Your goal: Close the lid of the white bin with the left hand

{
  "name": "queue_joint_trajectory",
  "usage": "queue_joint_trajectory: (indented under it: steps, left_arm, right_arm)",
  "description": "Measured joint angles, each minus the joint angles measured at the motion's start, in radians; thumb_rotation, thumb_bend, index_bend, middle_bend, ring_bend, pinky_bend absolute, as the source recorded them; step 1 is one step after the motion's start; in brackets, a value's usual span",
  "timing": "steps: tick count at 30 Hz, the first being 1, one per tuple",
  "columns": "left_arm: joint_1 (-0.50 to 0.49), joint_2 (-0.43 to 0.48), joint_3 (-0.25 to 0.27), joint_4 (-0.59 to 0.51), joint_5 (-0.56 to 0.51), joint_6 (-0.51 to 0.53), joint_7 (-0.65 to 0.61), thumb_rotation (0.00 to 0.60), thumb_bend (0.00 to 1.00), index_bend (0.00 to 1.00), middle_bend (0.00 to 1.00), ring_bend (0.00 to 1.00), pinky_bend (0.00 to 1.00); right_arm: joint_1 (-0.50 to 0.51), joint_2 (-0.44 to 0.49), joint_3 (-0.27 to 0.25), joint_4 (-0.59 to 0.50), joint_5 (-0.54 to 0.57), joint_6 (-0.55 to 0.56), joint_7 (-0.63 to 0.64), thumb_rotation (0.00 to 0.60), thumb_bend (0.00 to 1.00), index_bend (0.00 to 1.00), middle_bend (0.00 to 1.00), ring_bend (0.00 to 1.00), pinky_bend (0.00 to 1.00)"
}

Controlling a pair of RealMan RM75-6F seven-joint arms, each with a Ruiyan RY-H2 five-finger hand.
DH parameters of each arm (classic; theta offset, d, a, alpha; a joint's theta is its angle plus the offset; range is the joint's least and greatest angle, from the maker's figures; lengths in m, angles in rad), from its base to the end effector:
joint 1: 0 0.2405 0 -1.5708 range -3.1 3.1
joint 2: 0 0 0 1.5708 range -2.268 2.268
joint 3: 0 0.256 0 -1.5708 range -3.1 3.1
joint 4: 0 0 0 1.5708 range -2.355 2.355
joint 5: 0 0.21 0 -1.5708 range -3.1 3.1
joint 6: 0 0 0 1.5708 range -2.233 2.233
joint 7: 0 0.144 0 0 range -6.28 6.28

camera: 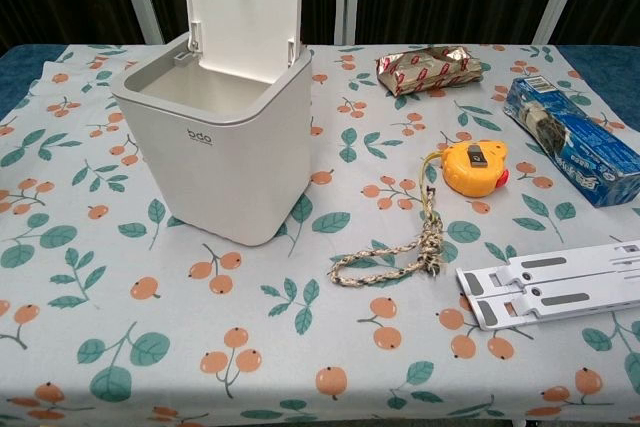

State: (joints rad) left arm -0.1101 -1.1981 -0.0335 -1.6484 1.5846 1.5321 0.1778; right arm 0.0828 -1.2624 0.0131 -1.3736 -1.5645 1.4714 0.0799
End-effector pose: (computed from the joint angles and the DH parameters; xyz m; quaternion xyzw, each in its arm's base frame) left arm -0.2790 0.1828 0.1315 -0.6281 -0.3323 -0.4036 0.5764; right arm -0.3395 -0.1748 0.1242 0.6219 -0.3859 0.3782 0.5668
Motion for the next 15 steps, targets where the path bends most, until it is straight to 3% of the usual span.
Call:
queue_joint_trajectory:
  steps: [15]
  left_arm:
    - [-0.007, 0.018, 0.001, -0.015, 0.016, -0.003, -0.037, 0.6, 0.1, 0.14, 0.16, 0.05, 0.1]
  right_arm:
    - [0.001, 0.012, 0.001, -0.023, -0.007, 0.008, -0.004, 0.6, 0.18, 0.0, 0.0, 0.0, 0.0]
